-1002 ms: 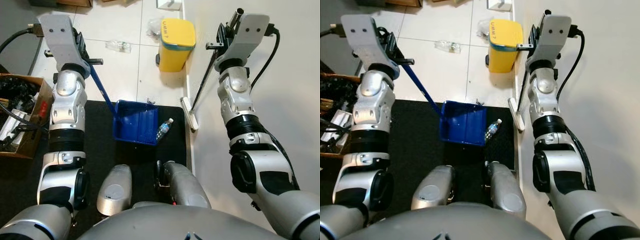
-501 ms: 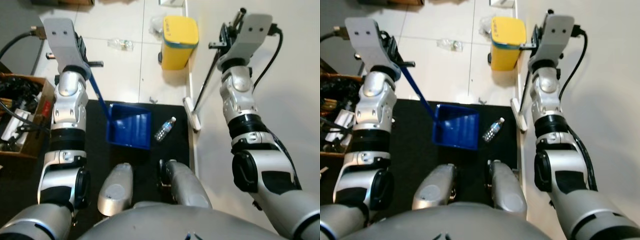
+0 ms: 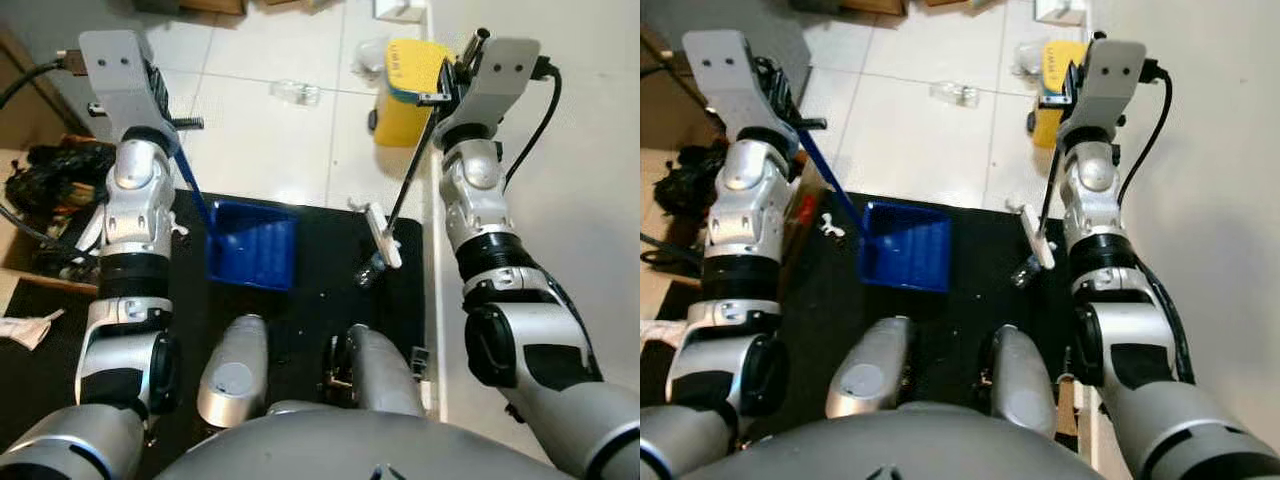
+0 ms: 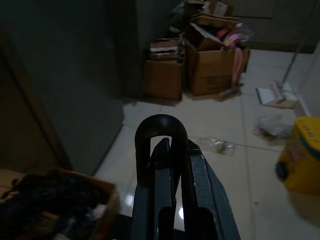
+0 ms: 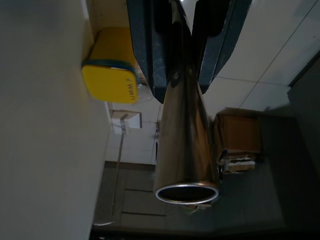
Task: Sweep floor
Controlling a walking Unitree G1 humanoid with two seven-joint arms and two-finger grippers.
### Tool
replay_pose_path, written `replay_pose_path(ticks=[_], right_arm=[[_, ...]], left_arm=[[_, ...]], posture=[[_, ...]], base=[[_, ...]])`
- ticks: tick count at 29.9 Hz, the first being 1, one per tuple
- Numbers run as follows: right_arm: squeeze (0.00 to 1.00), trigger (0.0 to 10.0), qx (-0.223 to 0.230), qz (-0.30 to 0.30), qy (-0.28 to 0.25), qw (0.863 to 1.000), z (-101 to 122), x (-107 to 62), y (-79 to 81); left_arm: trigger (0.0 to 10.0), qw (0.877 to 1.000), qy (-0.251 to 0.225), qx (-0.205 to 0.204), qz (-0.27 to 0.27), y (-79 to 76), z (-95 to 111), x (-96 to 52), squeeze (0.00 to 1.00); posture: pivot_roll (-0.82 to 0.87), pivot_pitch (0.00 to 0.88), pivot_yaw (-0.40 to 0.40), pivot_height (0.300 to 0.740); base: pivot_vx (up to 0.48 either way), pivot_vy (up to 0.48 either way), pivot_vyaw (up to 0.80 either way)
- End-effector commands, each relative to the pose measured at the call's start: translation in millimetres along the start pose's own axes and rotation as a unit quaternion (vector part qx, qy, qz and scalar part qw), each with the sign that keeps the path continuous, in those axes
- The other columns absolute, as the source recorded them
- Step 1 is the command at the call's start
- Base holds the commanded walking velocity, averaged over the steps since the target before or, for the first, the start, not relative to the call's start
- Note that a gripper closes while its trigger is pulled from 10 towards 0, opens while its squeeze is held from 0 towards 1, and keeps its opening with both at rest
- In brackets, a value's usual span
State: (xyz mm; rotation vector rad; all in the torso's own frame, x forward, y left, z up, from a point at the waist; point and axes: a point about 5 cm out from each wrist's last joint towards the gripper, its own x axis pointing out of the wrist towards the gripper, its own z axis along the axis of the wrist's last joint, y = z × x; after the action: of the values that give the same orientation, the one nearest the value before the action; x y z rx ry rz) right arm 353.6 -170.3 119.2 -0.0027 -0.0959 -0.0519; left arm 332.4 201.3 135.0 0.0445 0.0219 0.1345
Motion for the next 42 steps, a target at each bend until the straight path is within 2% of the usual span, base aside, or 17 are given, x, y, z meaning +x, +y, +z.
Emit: replay_pose_path(ticks=[1,19,42], right_arm=[[0.00,10.0,0.000,0.001,-0.017,1.000,8.3,3.6,2.0],[0.00,10.0,-0.006,-0.013,-0.006,1.000,4.5,2.8,-2.0],[0.00,10.0,-0.003,-0.017,-0.004,1.000,3.8,2.5,-3.4]], left_arm=[[10.0,1.000,-0.015,0.004,0.000,1.9,7.3,2.6,0.00],[10.0,1.000,-0.003,0.020,0.000,-0.9,4.5,4.8,0.00],[10.0,1.000,-0.001,0.017,0.000,-2.6,3.7,5.4,0.00]], posture=[[0.28,0.004,-0.061,0.740],[0.27,0.011,-0.057,0.740],[0.27,0.013,-0.057,0.740]], base=[[0.000,0.255,0.00],[0.000,0.000,-0.02],[0.000,0.000,-0.79]])
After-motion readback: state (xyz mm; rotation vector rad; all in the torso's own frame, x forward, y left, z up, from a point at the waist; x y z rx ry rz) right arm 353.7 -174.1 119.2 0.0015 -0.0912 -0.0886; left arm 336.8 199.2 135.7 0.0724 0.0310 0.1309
